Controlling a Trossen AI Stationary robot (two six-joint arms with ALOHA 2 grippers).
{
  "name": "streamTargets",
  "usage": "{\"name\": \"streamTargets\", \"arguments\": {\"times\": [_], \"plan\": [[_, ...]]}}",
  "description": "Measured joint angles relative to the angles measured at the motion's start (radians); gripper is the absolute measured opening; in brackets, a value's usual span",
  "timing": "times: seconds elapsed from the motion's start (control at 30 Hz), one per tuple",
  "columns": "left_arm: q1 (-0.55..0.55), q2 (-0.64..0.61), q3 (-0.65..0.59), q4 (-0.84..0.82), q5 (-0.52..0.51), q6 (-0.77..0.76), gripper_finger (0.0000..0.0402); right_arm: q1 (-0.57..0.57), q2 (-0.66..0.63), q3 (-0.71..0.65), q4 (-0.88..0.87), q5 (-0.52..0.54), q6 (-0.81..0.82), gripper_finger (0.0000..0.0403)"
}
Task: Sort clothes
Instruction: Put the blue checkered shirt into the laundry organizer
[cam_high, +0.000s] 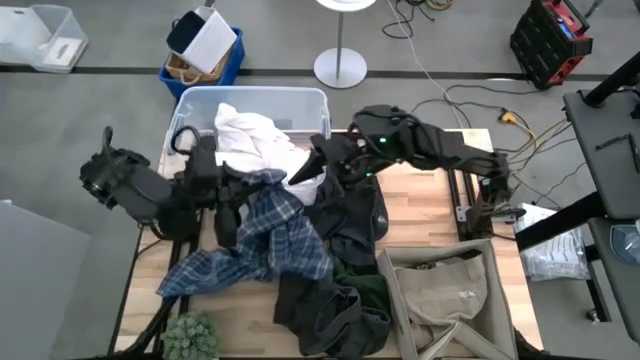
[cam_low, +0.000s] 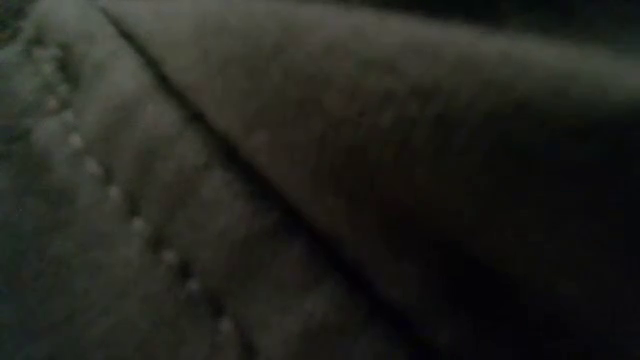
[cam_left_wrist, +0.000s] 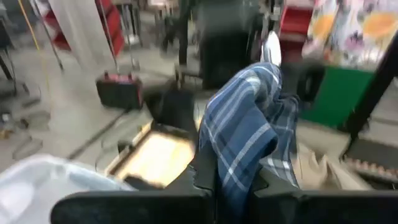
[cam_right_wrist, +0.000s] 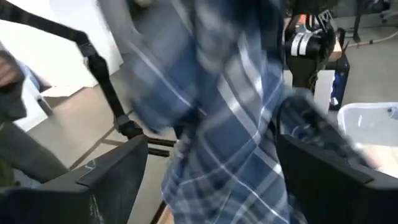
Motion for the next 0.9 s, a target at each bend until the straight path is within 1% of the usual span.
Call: {"name": "streamTargets", "arguments": {"times": [0.1,0.2,0.27,0.33,0.4,0.47,0.53,0.6,0.63,0.73,0.9], "plan": [[0.032,0.008,0.01,0.091,-0.012,0.1,0.0,0.002,0.037,0.0,0.057,0.0,0.005,0.035],[0.063,0.026,0.029,0.165,0.008,0.19,0.0,0.004,0.075,0.0,0.143,0.002,0.012,0.0348],[0.078,0.039,0.042,0.207,0.038,0.238,0.0,0.005,0.099,0.0,0.212,0.001,0.005,0.0342],[0.086,0.051,0.059,0.236,0.062,0.278,0.0,0.005,0.118,0.0,0.27,0.0,-0.011,0.0325],[0.087,0.06,0.079,0.257,0.067,0.306,0.0,0.004,0.128,0.0,0.321,0.001,-0.014,0.0291],[0.088,0.068,0.097,0.281,0.065,0.328,0.0,0.004,0.133,0.0,0.35,0.001,-0.009,0.0234],[0.088,0.063,0.089,0.323,0.054,0.335,0.0,0.004,0.13,0.0,0.351,0.005,-0.004,0.0151],[0.088,0.058,0.092,0.316,0.055,0.319,0.0009,0.001,0.119,0.0,0.341,0.026,0.002,0.0055],[0.088,0.055,0.095,0.306,0.055,0.311,0.0018,-0.003,0.105,-0.001,0.331,0.031,-0.004,0.0034],[0.088,0.023,0.093,0.282,0.055,0.307,0.0061,-0.01,0.066,0.011,0.303,0.037,0.006,0.0013],[0.088,-0.029,0.097,0.277,0.051,0.349,0.0144,-0.021,-0.052,0.022,0.268,0.056,0.058,0.001]]}}
